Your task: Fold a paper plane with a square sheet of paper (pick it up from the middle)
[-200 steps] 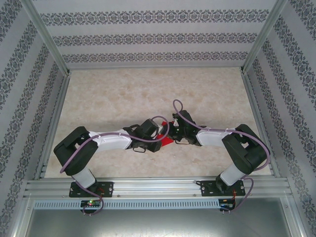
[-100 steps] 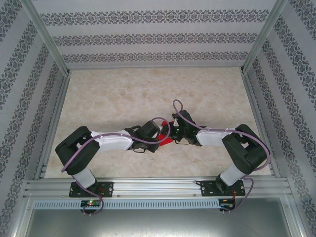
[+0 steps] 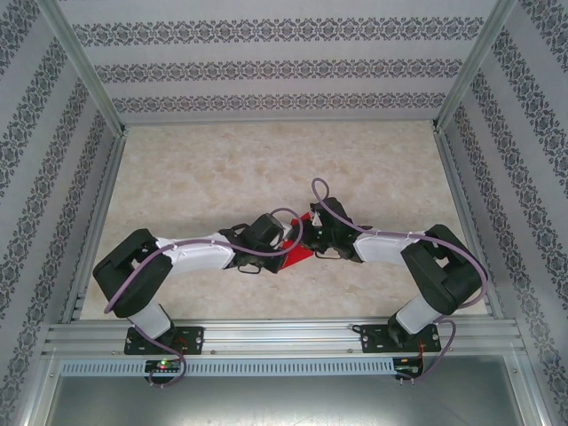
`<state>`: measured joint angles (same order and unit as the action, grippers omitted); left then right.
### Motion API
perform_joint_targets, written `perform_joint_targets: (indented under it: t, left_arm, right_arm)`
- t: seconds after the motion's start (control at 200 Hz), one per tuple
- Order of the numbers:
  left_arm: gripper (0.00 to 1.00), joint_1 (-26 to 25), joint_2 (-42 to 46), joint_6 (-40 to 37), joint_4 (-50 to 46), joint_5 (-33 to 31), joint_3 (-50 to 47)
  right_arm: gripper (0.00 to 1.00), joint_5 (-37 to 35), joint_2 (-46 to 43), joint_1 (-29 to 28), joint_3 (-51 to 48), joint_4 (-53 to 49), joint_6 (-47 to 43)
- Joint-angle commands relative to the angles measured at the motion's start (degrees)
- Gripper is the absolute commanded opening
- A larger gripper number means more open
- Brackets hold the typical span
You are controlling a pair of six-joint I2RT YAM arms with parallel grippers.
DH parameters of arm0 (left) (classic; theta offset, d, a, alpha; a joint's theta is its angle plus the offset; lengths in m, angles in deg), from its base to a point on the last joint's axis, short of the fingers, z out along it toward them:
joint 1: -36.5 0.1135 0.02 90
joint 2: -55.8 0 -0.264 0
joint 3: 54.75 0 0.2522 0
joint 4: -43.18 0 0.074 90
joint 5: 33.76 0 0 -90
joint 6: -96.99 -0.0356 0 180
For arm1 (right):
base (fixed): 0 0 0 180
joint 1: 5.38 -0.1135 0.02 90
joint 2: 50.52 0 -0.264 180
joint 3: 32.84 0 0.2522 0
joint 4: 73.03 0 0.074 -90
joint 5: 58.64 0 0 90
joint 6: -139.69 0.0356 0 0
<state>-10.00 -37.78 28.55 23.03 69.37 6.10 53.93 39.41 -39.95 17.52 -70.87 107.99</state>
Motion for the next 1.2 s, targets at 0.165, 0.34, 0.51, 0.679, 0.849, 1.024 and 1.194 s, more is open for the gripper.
perform_joint_targets:
  t: [0.165,0.34,0.51,0.679,0.849,1.024,1.194]
  left_arm:
    - [0.04,5.6,-1.4,5.7,8.3,15.3,-3.5]
    - [0.04,7.8,-3.1,8.3,11.0,21.0,-4.0]
    - [0.04,8.8,-4.4,8.9,10.6,23.7,-3.0]
    - [0.04,9.7,-6.0,9.7,10.2,26.0,-2.3]
    - [0.04,10.6,-7.0,10.8,9.3,28.3,-1.4]
    - [0.04,11.7,-7.7,11.6,9.5,31.2,-0.5]
    - [0.04,12.6,-10.0,11.5,7.9,33.7,1.3]
  right_arm:
    - [0.20,0.1,-6.0,1.4,-1.9,-3.1,-1.5]
    - [0.20,0.9,-6.2,1.2,-2.6,-3.2,-1.7]
    - [0.19,2.8,-3.7,0.0,-1.0,-1.3,-1.6]
    - [0.17,2.0,-0.1,0.0,-0.4,2.2,0.1]
    - [0.16,-0.8,2.2,0.7,-0.3,2.0,0.5]
    - [0.16,-2.1,3.1,1.3,-0.9,1.3,0.7]
    - [0.16,-3.2,1.4,1.4,-2.0,0.5,1.1]
